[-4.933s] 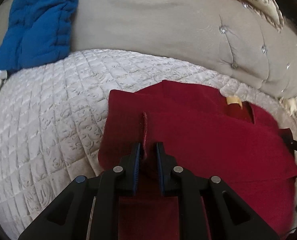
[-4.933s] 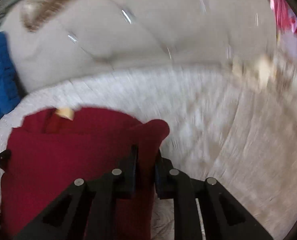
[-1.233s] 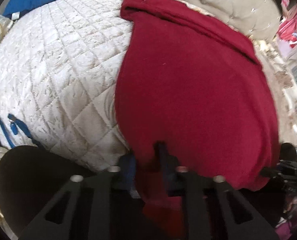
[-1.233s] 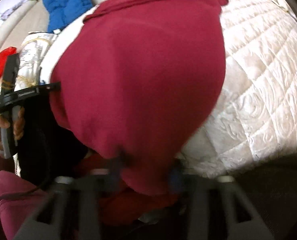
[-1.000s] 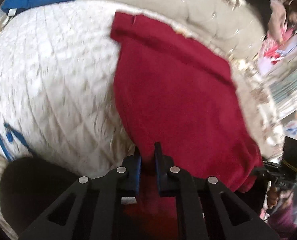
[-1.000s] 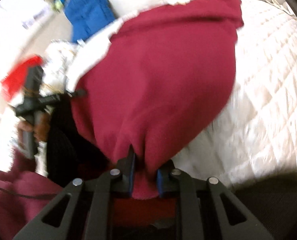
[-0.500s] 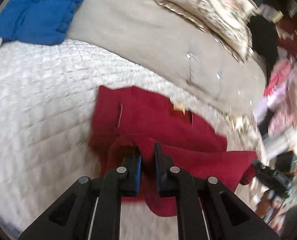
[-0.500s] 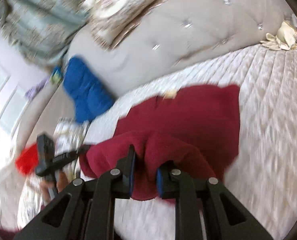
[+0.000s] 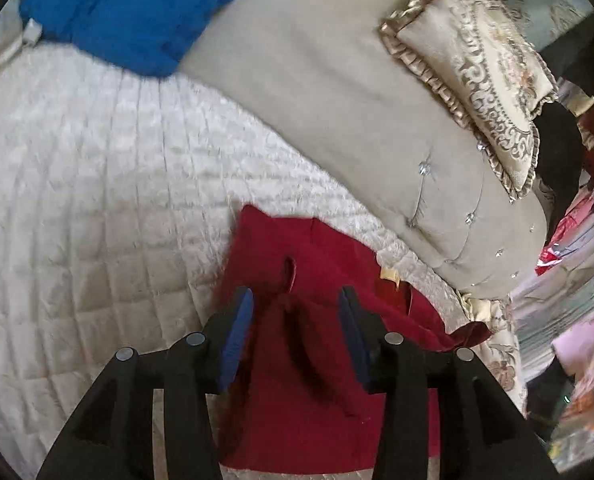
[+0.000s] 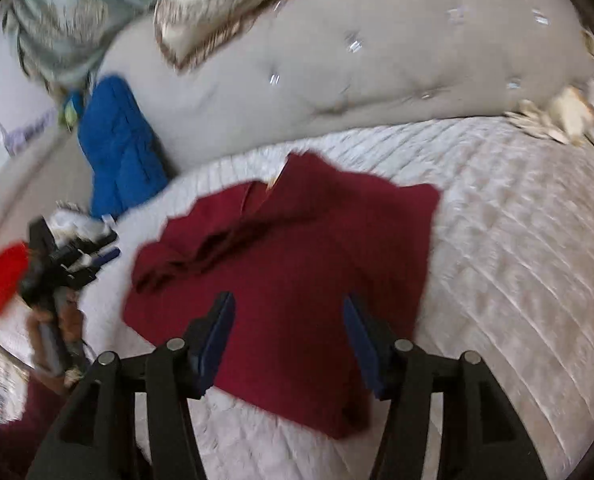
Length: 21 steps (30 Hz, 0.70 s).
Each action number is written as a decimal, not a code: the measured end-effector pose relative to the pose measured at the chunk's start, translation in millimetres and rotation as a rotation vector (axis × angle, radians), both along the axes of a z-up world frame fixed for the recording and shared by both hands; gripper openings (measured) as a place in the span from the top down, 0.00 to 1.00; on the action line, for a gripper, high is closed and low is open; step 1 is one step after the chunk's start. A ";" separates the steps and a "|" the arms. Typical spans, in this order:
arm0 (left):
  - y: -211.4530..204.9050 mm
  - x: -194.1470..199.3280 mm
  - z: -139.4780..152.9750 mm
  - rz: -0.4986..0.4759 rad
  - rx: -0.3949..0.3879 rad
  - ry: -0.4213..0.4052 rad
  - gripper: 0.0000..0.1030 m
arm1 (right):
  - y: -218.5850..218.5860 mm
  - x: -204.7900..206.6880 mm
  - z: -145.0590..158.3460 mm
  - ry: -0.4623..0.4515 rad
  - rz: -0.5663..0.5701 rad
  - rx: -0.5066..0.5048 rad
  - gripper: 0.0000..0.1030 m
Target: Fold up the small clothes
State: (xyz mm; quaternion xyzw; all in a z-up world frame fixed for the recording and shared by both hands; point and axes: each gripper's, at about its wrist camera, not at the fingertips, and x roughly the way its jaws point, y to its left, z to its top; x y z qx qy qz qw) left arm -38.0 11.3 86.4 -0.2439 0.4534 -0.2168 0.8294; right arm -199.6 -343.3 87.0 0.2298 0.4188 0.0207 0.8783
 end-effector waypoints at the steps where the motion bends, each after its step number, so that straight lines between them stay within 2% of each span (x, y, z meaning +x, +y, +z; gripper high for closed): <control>1: -0.3 1.8 -7.3 -0.002 0.010 0.009 0.79 | 1.9 22.4 -6.5 0.007 0.015 -0.025 0.45; 2: -0.3 1.0 -10.4 -0.004 0.016 0.010 0.79 | 2.2 32.2 -10.9 0.014 0.009 -0.066 0.47; 3: 0.0 1.3 -14.4 -0.009 0.022 0.012 0.79 | -3.8 54.7 -18.6 0.040 -0.046 -0.166 0.47; 5: 2.2 4.5 -20.0 -0.010 0.036 0.018 0.79 | -25.8 76.9 -28.9 0.080 -0.156 -0.216 0.48; 7: 6.1 7.6 -22.2 0.019 0.046 0.018 0.79 | -53.8 82.0 -31.5 0.118 -0.323 -0.170 0.48; 9: 15.0 13.6 -22.6 0.059 0.030 0.023 0.79 | -53.9 72.6 -20.6 0.078 -0.339 -0.089 0.48; 10: 17.8 15.7 -22.9 0.069 0.022 0.022 0.79 | -41.2 66.8 -9.8 0.040 -0.284 -0.072 0.48; 13: 22.7 19.8 -18.4 0.090 0.019 -0.002 0.79 | 4.2 59.4 7.4 -0.022 -0.107 -0.115 0.43; 16: 19.3 18.9 -14.9 0.089 0.049 -0.027 0.79 | 74.2 84.4 -6.6 0.013 0.124 -0.077 0.42; 18: 16.6 16.7 -13.1 0.068 0.057 -0.040 0.79 | 108.5 115.5 -23.6 0.048 0.192 -0.061 0.42; 21: 12.3 15.1 -11.1 0.052 0.066 -0.061 0.79 | 140.6 164.5 -35.7 0.018 0.218 -0.061 0.42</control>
